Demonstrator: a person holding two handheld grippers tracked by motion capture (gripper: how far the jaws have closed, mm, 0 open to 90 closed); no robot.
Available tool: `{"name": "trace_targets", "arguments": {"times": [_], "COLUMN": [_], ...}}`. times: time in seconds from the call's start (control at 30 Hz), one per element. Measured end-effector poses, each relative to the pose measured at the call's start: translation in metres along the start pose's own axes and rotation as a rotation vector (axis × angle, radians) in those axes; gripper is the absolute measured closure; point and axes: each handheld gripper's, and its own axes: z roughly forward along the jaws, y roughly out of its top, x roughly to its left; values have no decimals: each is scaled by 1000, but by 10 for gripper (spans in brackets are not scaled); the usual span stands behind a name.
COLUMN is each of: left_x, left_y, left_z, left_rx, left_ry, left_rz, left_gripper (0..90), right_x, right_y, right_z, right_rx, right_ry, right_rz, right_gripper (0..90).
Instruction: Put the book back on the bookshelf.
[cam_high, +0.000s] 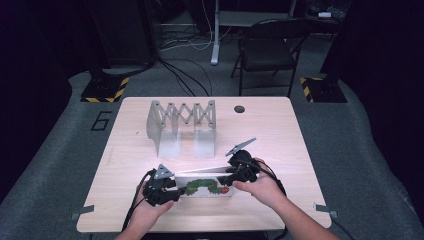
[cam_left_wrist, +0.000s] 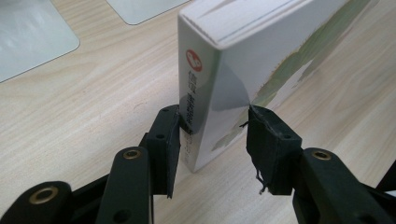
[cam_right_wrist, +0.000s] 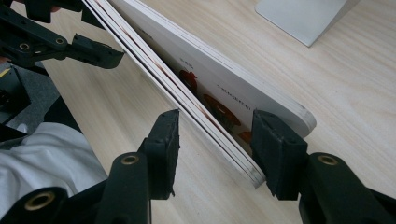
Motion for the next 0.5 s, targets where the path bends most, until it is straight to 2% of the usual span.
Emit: {"name": "trace_targets", "arguments": {"times": [0.17, 0.23, 0.3, 0.43, 0.47, 0.5], "left_x": [-4, -3, -3, -2, -1, -1], "left_y": [-2, -2, -2, -3, -3, -3], "left_z": [1, 0, 2, 2, 3, 3], "left_rx": [-8, 6, 2, 7, 3, 3], "left_ry": [-6, -12, -12, -20, -23, -28], "left_rz": [10, 26, 16, 23, 15, 4], "left_gripper": [550, 548, 545, 541, 539, 537], "right_x": [1, 0, 0, -1, -3, -2], "right_y": [-5, -7, -8, -9, -9, -9], "right_z": [-2, -3, -3, -6, -6, -6], "right_rx": [-6, -15, -22, -25, -30, -32], "right_ry": [5, 6, 2, -4, -2, -4], "right_rz": [13, -5, 0, -4, -19, -8], "right_gripper": [518, 517, 517, 515, 513, 513]}}
